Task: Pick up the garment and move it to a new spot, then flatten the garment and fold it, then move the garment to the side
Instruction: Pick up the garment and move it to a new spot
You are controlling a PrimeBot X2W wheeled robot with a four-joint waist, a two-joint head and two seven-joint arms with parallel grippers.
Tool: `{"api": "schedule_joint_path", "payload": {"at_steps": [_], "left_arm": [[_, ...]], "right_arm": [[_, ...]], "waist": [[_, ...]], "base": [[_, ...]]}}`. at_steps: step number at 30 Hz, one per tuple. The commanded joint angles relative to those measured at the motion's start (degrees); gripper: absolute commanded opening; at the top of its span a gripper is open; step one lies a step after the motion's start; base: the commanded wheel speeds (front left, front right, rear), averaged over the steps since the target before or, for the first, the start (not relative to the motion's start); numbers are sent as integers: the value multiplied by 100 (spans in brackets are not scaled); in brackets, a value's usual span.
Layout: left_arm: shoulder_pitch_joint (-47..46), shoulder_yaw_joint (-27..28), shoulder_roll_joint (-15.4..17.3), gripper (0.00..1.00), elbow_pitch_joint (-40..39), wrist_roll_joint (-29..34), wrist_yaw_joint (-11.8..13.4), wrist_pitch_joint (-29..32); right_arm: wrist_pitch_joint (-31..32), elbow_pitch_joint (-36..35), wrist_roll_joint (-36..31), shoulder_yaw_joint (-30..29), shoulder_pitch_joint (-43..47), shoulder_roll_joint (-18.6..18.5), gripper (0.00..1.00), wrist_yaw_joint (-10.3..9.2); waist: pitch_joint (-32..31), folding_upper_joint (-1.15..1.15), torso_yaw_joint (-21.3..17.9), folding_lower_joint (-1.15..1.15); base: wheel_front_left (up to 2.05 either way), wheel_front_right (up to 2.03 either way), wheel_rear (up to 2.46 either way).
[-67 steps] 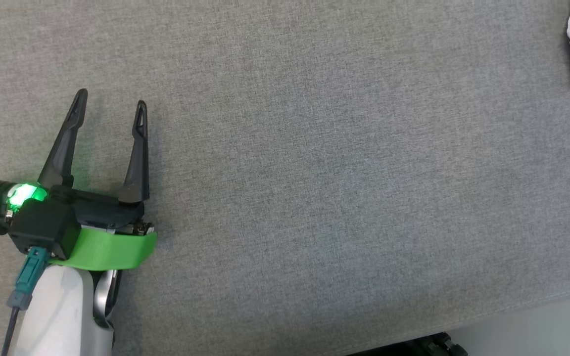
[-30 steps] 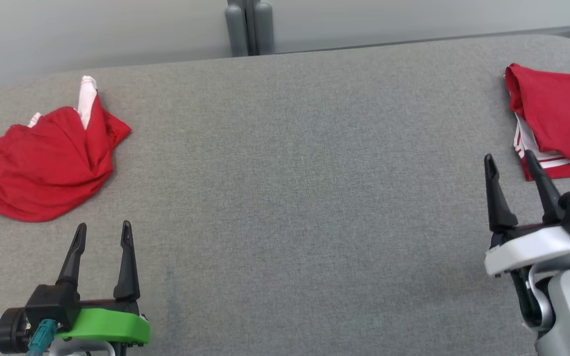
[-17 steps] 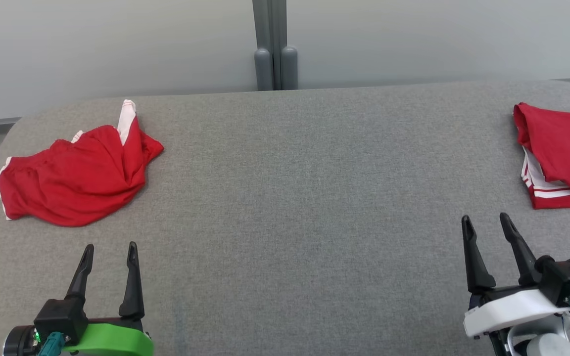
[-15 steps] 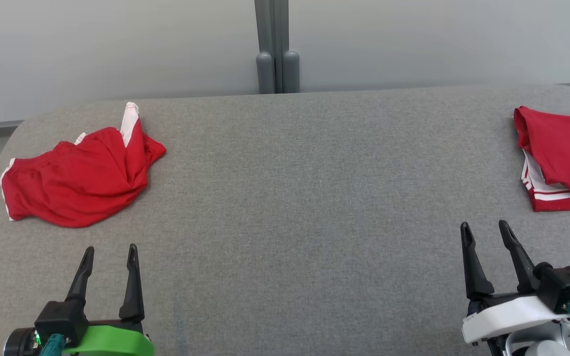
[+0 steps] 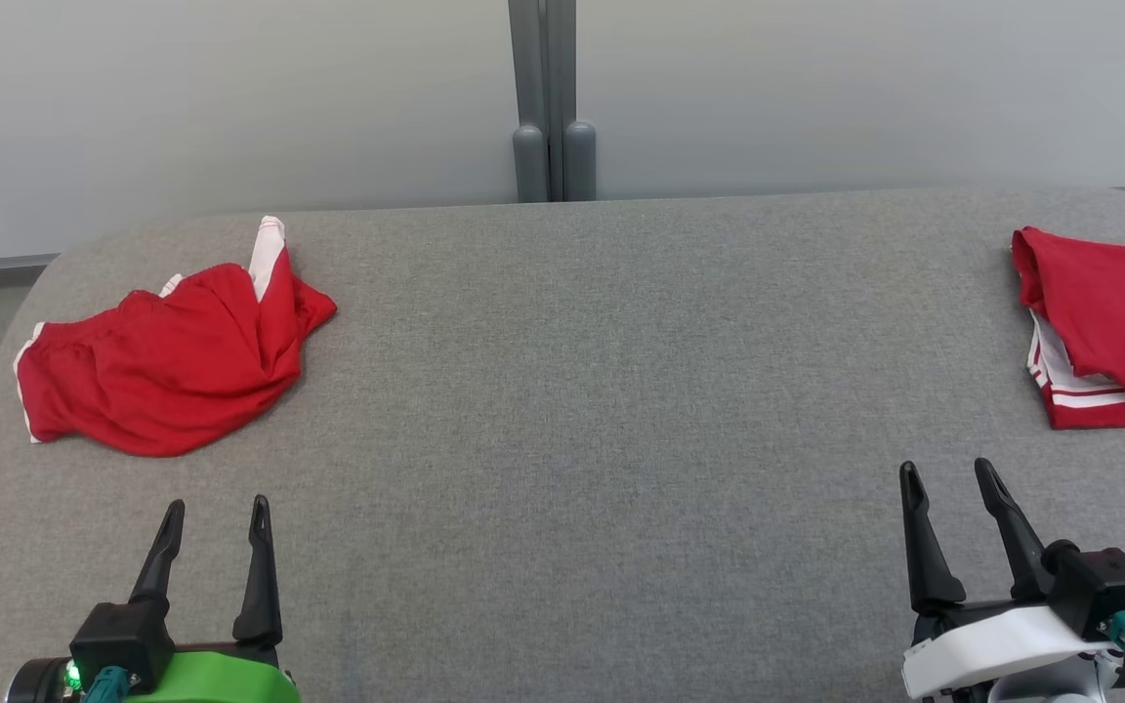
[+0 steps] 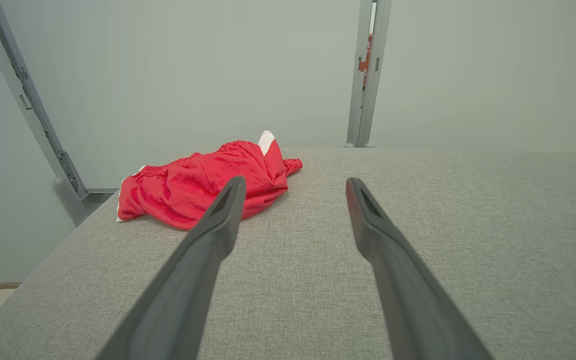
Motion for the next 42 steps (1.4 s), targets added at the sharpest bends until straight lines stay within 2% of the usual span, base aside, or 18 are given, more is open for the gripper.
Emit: {"api": "schedule_joint_path", "payload": {"at_steps": [1,8,14,29,42], "left_arm": [[-9,11,34,100,12,26,-19,-1],[-39,4,56,100,31,38,-23,-1],[-77,73,85,100,16,30,-24,-1],[13,290,204,100,7,11,25,-1],[-50,356,177,100,43,-8,70,-1]], "right_arm": [[-16,5,-20,-1,66,8,100,-9],[-17,15,-77,-11,114,39,100,-9],[-17,55,-61,24,132,65,100,-9],[-16,164,-10,128,11,123,100,-10],[-16,262,-27,221,-84,143,100,-9]], "waist": [[0,0,-2,0],[6,0,50,0],[6,0,290,0],[84,0,1317,0],[211,0,2106,0]], "base": [[0,0,0],[0,0,0],[0,0,0],[0,0,0],[0,0,0]]}}
